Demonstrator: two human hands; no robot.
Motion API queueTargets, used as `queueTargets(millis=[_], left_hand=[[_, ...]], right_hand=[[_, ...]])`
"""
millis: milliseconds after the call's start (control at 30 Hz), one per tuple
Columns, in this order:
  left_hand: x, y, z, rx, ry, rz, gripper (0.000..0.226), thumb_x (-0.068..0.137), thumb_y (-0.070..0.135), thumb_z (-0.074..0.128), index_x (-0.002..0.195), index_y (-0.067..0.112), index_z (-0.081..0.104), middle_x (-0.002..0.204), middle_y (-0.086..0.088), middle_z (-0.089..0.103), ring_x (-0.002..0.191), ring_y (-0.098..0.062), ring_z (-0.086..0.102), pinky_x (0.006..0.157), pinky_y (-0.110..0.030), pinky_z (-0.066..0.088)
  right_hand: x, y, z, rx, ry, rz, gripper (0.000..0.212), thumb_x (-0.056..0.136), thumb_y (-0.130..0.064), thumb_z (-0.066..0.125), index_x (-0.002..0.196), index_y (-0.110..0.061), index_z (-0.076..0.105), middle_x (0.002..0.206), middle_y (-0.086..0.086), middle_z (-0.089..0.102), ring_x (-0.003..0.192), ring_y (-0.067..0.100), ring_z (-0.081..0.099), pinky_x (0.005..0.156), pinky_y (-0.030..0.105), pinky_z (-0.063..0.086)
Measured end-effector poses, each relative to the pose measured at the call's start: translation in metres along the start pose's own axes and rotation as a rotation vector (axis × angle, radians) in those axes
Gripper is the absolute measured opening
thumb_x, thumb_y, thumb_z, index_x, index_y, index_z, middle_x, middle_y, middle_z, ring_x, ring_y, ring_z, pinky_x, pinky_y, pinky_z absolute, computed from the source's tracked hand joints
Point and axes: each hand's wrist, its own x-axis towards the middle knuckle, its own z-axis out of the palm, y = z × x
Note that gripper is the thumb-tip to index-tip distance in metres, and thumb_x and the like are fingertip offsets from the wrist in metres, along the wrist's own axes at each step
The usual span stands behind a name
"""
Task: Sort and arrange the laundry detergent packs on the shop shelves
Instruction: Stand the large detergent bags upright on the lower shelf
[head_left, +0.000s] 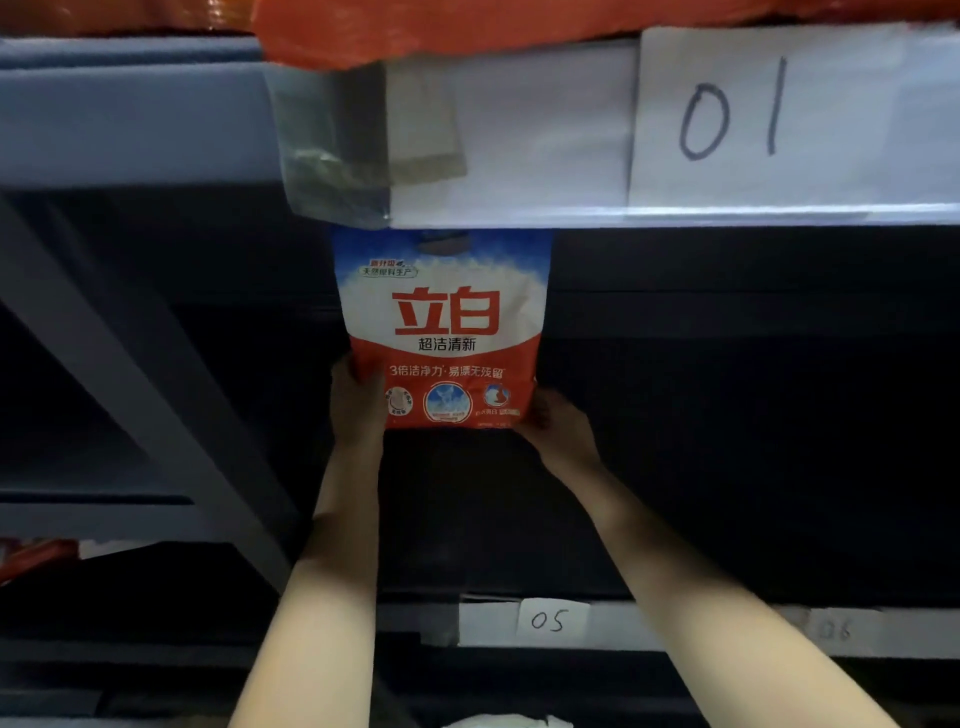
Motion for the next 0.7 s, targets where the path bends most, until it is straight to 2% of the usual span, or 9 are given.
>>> queueTargets(millis=[100, 267, 333, 400, 533, 700], left_hand=[[-0.006, -0.032, 0.006, 0.044, -0.013, -0.058, 0.054, 0.094, 0.035, 0.055, 0.143, 0.023, 0.035, 0.136, -0.006, 0.052, 0.121, -0.026, 0.054, 0.100, -0.047, 0.044], [0.000, -0.031, 0.009, -0.003, -0.007, -0.018, 0.045, 0.096, 0.032, 0.052, 0.138, 0.023, 0.040, 0.132, -0.003, 0.055, 0.116, -0.022, 0.057, 0.094, -0.039, 0.048], [0.002, -0.029, 0.011, 0.000, -0.010, -0.025, 0.043, 0.097, 0.031, 0.052, 0.137, 0.023, 0.041, 0.129, -0.002, 0.056, 0.115, -0.021, 0.057, 0.090, -0.035, 0.048], [0.002, -0.030, 0.012, 0.042, -0.004, -0.044, 0.043, 0.097, 0.034, 0.050, 0.137, 0.023, 0.041, 0.131, -0.003, 0.056, 0.117, -0.022, 0.057, 0.094, -0.039, 0.048], [-0.015, -0.036, 0.004, 0.219, 0.007, -0.043, 0.044, 0.099, 0.035, 0.044, 0.140, 0.019, 0.042, 0.137, -0.005, 0.051, 0.124, -0.025, 0.050, 0.101, -0.041, 0.043], [-0.073, -0.046, 0.005, 0.473, -0.067, 0.207, 0.039, 0.097, 0.016, 0.046, 0.136, 0.009, 0.048, 0.137, -0.011, 0.051, 0.127, -0.028, 0.046, 0.107, -0.039, 0.037]], right_hand=[[0.000, 0.006, 0.002, -0.057, 0.065, -0.007, 0.026, 0.092, -0.027, 0.060, 0.116, -0.017, 0.058, 0.112, -0.004, 0.064, 0.089, 0.001, 0.054, 0.060, 0.005, 0.033], [0.007, 0.003, 0.000, -0.165, 0.120, 0.019, 0.020, 0.091, -0.022, 0.060, 0.109, -0.013, 0.059, 0.109, 0.001, 0.064, 0.093, 0.009, 0.059, 0.059, 0.007, 0.033], [0.008, 0.003, 0.001, -0.173, 0.118, 0.021, 0.021, 0.091, -0.022, 0.060, 0.111, -0.014, 0.058, 0.111, 0.001, 0.064, 0.100, 0.013, 0.061, 0.067, 0.012, 0.038], [0.007, 0.004, 0.002, -0.176, 0.116, 0.030, 0.025, 0.092, -0.022, 0.059, 0.115, -0.015, 0.057, 0.115, 0.001, 0.063, 0.106, 0.014, 0.060, 0.078, 0.017, 0.041], [-0.005, 0.013, 0.002, -0.214, 0.145, -0.012, 0.030, 0.094, -0.021, 0.054, 0.124, -0.016, 0.056, 0.123, 0.001, 0.059, 0.113, 0.015, 0.056, 0.084, 0.018, 0.038], [-0.035, 0.030, -0.015, -0.343, 0.120, -0.110, 0.033, 0.096, -0.020, 0.048, 0.127, -0.015, 0.055, 0.126, 0.006, 0.057, 0.118, 0.021, 0.051, 0.093, 0.028, 0.043]])
